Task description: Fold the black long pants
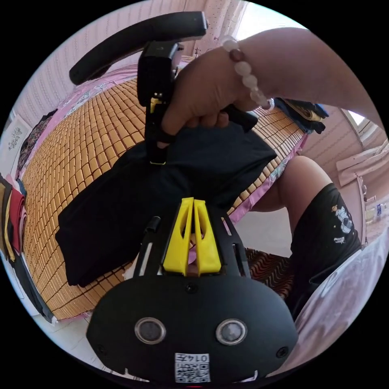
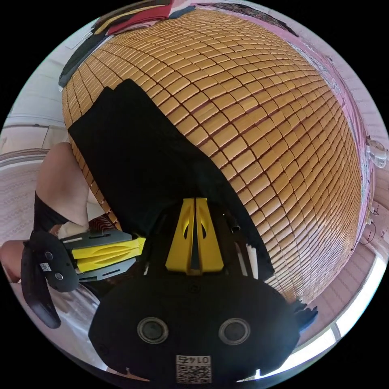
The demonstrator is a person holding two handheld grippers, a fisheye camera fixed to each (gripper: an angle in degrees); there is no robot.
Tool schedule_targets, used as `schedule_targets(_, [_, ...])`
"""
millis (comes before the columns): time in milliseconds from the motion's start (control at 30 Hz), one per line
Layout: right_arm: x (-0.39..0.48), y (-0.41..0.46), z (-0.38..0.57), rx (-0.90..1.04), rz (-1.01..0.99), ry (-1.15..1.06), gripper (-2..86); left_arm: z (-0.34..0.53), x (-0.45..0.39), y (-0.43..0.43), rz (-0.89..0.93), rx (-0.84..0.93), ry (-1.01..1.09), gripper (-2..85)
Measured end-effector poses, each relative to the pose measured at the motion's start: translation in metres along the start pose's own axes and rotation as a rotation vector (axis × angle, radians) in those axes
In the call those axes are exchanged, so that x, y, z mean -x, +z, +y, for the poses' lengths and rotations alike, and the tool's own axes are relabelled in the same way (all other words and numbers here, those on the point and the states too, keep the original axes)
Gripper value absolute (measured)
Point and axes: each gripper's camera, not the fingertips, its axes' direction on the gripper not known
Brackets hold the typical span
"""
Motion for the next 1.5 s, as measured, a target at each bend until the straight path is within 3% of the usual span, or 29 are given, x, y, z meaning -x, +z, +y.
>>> schedule_targets(133, [-0.049,-0.026,0.109,-0.431,-0.160,0.201,-0.5,0.020,-0.048,-0.043,0.003,-0.117,0.126,-0.8])
schedule_targets(233, [-0.084,-0.039,0.215,-0.577,-0.144,0.403,1.3,0.022,-0.063,-0.059,0.074,-0.186,0.072,-0.2])
schedule_targets(367, [-0.125,-0.035,0.323,-0.519,-0.133,0.654,8.0,0.006,-0.082,-0.060,0.125,-0.231,0.076,4.9])
schedule_targets(500, [-0.158,-0.008,0.382,-0.403,-0.368,0.738,8.2,-0.024,-0.110,-0.057,0.137,-0.210,0.132,8.1])
schedule_targets(767, [-0.182,-0.038,0.466,-0.650,-0.640,0.755,3.1,-0.069,-0.155,-0.055,0.116,-0.205,0.238,13.4])
schedule_targets(900, [-0.175,-0.073,0.496,-0.763,-0.783,0.680,3.9,-0.097,-0.189,-0.041,0.077,-0.198,0.325,8.7])
schedule_targets(1000, [-0.174,-0.084,0.519,-0.737,-0.727,0.673,6.3,-0.103,-0.193,-0.025,0.058,-0.112,0.312,4.4])
schedule_targets(1067, [-0.185,-0.083,0.549,-0.778,-0.656,0.793,9.2,-0.098,-0.188,-0.023,0.087,-0.108,0.289,4.3])
schedule_targets(1167, [-0.209,-0.059,0.574,-0.776,-0.772,0.957,13.6,-0.083,-0.189,-0.026,0.091,-0.125,0.304,4.2])
schedule_targets(1267, [-0.220,-0.042,0.567,-0.779,-0.900,1.004,11.6,-0.071,-0.193,-0.031,0.097,-0.127,0.341,4.1])
schedule_targets(1367, [-0.225,-0.045,0.565,-0.801,-0.939,1.006,3.3,-0.062,-0.190,-0.038,0.101,-0.149,0.343,4.1])
schedule_targets(1500, [-0.239,-0.076,0.599,-0.975,-1.034,0.951,1.9,-0.072,-0.178,-0.060,0.140,-0.285,0.310,4.0])
